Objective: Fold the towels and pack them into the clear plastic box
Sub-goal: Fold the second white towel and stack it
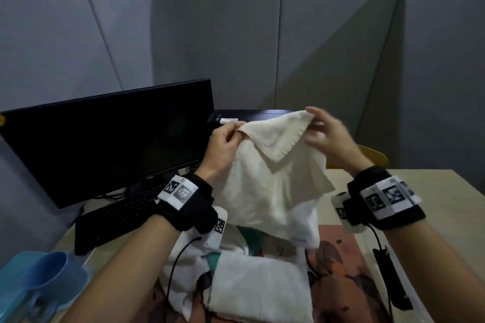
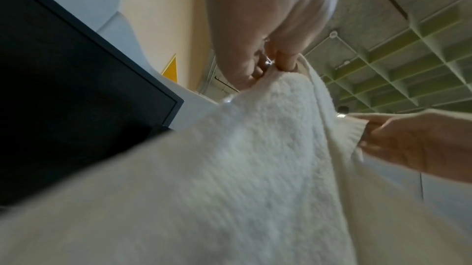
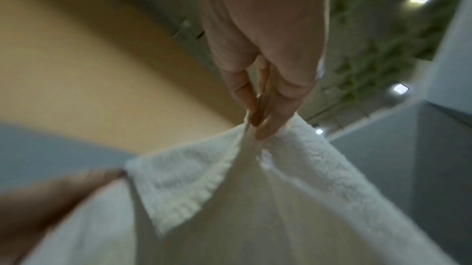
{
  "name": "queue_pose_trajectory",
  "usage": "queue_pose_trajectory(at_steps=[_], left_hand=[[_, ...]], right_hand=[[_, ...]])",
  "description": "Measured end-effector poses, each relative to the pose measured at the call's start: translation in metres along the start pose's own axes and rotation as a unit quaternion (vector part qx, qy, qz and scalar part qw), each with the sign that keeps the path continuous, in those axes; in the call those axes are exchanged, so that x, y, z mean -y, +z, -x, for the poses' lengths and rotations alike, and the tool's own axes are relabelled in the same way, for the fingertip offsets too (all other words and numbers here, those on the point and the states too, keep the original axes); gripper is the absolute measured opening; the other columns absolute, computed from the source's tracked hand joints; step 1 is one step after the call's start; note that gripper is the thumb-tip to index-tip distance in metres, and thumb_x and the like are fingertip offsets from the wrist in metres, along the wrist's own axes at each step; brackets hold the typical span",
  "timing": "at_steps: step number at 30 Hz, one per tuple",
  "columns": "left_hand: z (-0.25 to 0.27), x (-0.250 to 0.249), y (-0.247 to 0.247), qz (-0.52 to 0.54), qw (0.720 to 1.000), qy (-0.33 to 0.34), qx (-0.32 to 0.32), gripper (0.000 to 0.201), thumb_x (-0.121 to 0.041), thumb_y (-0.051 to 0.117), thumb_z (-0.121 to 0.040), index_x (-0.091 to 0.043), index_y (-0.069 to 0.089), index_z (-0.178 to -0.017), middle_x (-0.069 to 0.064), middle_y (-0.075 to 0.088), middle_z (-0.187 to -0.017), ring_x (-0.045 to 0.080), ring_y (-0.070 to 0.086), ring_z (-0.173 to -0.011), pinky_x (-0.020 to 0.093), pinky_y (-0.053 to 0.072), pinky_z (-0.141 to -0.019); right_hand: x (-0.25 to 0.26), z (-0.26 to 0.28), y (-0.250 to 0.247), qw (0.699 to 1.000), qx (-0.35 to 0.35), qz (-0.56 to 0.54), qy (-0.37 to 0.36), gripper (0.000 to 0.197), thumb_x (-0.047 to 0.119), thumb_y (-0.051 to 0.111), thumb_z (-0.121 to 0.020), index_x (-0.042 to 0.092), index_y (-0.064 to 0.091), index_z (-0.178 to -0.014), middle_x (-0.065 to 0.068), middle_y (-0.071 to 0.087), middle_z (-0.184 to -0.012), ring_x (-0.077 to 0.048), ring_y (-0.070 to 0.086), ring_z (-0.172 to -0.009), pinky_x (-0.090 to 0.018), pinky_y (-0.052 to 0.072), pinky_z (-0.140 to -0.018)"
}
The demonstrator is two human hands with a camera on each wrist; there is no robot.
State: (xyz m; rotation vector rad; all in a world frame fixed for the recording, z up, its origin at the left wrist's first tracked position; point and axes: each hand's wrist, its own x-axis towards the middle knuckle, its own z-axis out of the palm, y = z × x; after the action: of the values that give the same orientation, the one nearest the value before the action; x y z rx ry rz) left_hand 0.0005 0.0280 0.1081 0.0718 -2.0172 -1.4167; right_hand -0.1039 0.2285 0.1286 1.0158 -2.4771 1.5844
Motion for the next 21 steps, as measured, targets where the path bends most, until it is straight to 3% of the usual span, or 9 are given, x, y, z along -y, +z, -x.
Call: queue_pose_trajectory(at_steps=[2, 4, 5, 7, 11, 12, 15, 18, 21], left_hand=[[-0.005, -0.008, 0.007, -0.012, 1.000, 0.015, 0.018, 0.016, -0.005, 0.047, -0.093, -0.005, 0.064, -0.097, -0.003, 0.063, -0.085, 0.005, 0.058, -0.082, 0.021, 0.048, -0.079], [-0.007, -0.014, 0.014, -0.029, 0.998, 0.027, 0.042, 0.017, -0.003, 0.048, -0.092, -0.010, 0.064, -0.093, -0.007, 0.062, -0.081, -0.002, 0.056, -0.077, 0.017, 0.045, -0.076], [-0.006, -0.015, 0.016, -0.037, 0.997, 0.027, 0.057, 0.016, -0.005, 0.050, -0.091, -0.013, 0.064, -0.090, -0.006, 0.062, -0.080, 0.000, 0.056, -0.077, 0.018, 0.045, -0.076], [-0.001, -0.014, 0.016, -0.035, 0.994, 0.020, 0.099, 0.007, -0.016, 0.058, -0.088, -0.018, 0.065, -0.087, -0.003, 0.064, -0.080, 0.007, 0.056, -0.079, 0.022, 0.045, -0.075], [0.012, -0.005, -0.002, -0.114, 0.978, -0.015, 0.172, 0.013, -0.025, 0.074, -0.077, -0.019, 0.068, -0.087, -0.009, 0.066, -0.076, -0.001, 0.058, -0.071, 0.020, 0.047, -0.069], [0.012, -0.001, -0.008, -0.166, 0.969, -0.027, 0.182, 0.016, -0.025, 0.075, -0.075, -0.018, 0.070, -0.088, -0.007, 0.068, -0.077, -0.001, 0.060, -0.071, 0.023, 0.048, -0.070], [0.011, 0.021, -0.028, -0.297, 0.932, -0.058, 0.201, 0.020, -0.024, 0.073, -0.078, -0.007, 0.073, -0.088, 0.003, 0.067, -0.072, -0.004, 0.056, -0.064, 0.030, 0.045, -0.066], [0.010, 0.037, -0.050, -0.286, 0.946, -0.086, 0.126, 0.016, -0.019, 0.064, -0.085, -0.005, 0.071, -0.084, -0.002, 0.059, -0.065, -0.004, 0.051, -0.055, 0.023, 0.039, -0.063], [0.002, 0.037, -0.069, -0.216, 0.972, -0.089, 0.008, 0.013, -0.012, 0.056, -0.090, -0.007, 0.068, -0.088, 0.004, 0.062, -0.080, 0.008, 0.052, -0.076, 0.026, 0.039, -0.069]], right_hand=[[0.002, 0.007, 0.015, 0.984, 0.082, 0.155, -0.016, 0.083, 0.014, 0.078, -0.071, 0.026, 0.034, -0.141, -0.007, 0.034, -0.128, -0.020, 0.040, -0.117, -0.028, 0.036, -0.101], [0.004, 0.012, 0.031, 0.973, 0.092, 0.211, -0.029, 0.066, 0.028, 0.076, -0.073, 0.031, 0.046, -0.131, -0.008, 0.028, -0.136, -0.025, 0.031, -0.126, -0.042, 0.031, -0.109], [0.005, 0.012, 0.036, 0.977, 0.061, 0.201, -0.039, 0.045, 0.029, 0.071, -0.078, 0.028, 0.056, -0.120, -0.008, 0.032, -0.135, -0.026, 0.033, -0.126, -0.045, 0.033, -0.107], [0.010, 0.008, 0.037, 0.988, -0.016, 0.138, -0.060, 0.015, 0.021, 0.061, -0.086, 0.016, 0.065, -0.100, -0.008, 0.050, -0.118, -0.025, 0.049, -0.111, -0.037, 0.042, -0.093], [0.021, 0.000, 0.021, 0.997, -0.046, 0.050, -0.031, 0.007, 0.017, 0.048, -0.095, 0.013, 0.054, -0.093, 0.003, 0.057, -0.085, -0.011, 0.051, -0.075, -0.016, 0.039, -0.060], [0.021, -0.001, 0.018, 0.997, -0.055, 0.039, -0.027, 0.008, 0.017, 0.044, -0.096, 0.015, 0.051, -0.092, 0.007, 0.053, -0.081, -0.008, 0.048, -0.073, -0.014, 0.038, -0.058], [0.022, -0.002, 0.010, 0.994, -0.105, 0.005, -0.033, 0.015, 0.020, 0.039, -0.098, 0.014, 0.050, -0.088, 0.006, 0.052, -0.080, -0.011, 0.047, -0.074, -0.024, 0.035, -0.063], [0.017, 0.003, 0.002, 0.988, -0.070, 0.116, -0.069, 0.028, 0.038, 0.058, -0.087, 0.013, 0.049, -0.095, 0.002, 0.057, -0.083, -0.018, 0.051, -0.076, -0.030, 0.039, -0.065], [-0.004, 0.000, 0.001, 0.935, 0.046, 0.346, -0.061, 0.041, 0.034, 0.064, -0.079, 0.013, 0.045, -0.108, -0.007, 0.055, -0.099, -0.033, 0.057, -0.086, -0.037, 0.042, -0.073]])
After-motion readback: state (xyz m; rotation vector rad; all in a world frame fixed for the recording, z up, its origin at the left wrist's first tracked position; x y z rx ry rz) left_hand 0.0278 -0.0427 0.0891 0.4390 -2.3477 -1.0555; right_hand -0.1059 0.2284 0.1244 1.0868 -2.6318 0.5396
